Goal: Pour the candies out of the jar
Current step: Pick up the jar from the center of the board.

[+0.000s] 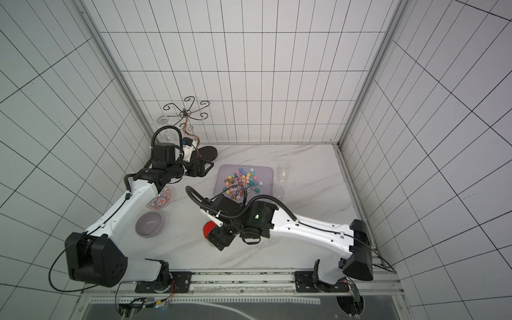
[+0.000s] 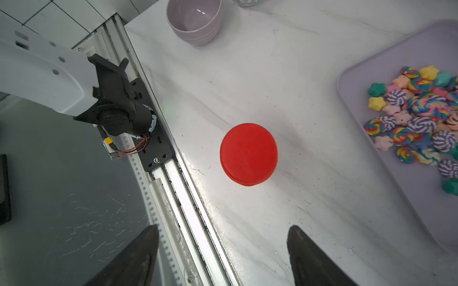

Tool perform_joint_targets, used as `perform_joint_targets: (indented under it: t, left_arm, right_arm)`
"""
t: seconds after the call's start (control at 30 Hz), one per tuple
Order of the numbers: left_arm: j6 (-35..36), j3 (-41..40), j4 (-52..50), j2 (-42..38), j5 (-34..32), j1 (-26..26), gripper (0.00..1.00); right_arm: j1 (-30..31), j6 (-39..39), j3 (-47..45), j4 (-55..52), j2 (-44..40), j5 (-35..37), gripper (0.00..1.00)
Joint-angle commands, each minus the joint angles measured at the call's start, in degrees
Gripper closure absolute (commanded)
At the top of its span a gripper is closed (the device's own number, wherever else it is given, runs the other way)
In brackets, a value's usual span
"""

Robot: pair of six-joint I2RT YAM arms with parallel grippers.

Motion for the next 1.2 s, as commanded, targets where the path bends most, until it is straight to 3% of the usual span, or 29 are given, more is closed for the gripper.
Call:
perform_joint_targets:
  t: [0.0, 0.2, 0.57, 1.17]
  left_arm:
    - [-0.5, -3.1, 3.5, -2.9, 1.3, 0.1, 0.03]
    - [-0.4, -7.9, 7.7, -5.3, 2.2, 0.1, 0.03]
    - [-1.9, -8.3, 7.0, -3.9, 2.2, 0.1, 0.03]
    - [-2.4, -7.4, 5.1, -2.6, 3.6, 1.0, 0.03]
  right_arm:
    - [1.4, 2.6, 3.5, 1.5, 1.9, 4.9, 0.17]
    - [1.8, 2.6, 4.6, 2.8, 6.4, 7.6, 0.16]
    - [1.5, 0.8, 9.7, 3.3, 13.7, 10.9, 0.13]
    - [-3.1, -0.9, 8.7, 5.2, 15.7, 5.6, 0.16]
